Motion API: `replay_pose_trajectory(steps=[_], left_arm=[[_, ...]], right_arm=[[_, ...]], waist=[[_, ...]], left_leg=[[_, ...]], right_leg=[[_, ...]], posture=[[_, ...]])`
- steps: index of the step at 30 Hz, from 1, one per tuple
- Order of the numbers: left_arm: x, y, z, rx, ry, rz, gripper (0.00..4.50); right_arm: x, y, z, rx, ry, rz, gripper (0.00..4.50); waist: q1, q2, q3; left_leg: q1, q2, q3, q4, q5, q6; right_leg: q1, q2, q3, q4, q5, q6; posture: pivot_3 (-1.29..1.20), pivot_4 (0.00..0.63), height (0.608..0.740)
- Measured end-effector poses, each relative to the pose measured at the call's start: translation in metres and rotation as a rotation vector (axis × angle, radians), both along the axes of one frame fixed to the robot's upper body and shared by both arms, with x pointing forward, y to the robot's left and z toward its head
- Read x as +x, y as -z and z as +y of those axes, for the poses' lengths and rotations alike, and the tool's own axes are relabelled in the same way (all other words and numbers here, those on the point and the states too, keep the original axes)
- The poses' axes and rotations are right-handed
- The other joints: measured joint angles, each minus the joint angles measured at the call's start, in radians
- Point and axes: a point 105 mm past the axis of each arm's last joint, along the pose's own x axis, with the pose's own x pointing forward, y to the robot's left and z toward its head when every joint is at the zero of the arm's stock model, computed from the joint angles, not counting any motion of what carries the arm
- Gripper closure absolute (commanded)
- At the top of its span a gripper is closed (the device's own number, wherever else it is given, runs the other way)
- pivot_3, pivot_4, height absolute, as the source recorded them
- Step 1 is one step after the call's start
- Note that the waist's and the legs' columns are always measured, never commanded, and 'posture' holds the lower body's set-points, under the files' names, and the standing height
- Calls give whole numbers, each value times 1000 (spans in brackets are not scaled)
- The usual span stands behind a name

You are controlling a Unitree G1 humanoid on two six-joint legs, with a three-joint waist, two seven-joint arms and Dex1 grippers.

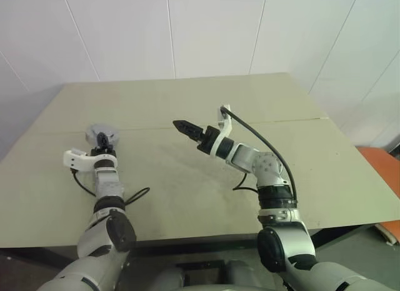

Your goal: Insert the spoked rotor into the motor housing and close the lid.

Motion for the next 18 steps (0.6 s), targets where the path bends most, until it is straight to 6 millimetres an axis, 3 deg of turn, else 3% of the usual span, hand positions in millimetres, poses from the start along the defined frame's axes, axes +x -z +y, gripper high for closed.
replay_pose_trajectory(steps=[10,18], left_arm=[[-7,13,4,30,-33,89,2339],[-8,17,-1,56,-52,143,2339]], right_arm=[[0,2,-1,-14,2,-7,39],[0,2,-1,-19,5,-9,39]], waist=[[-2,-1,-1],[-2,-1,-1]], left_leg=[[0,0,0,0,0,0],[12,0,1,-2,0,0]], right_leg=[[0,0,0,1,0,0],[10,0,0,0,0,0]], posture=[[0,0,740],[0,0,740]])
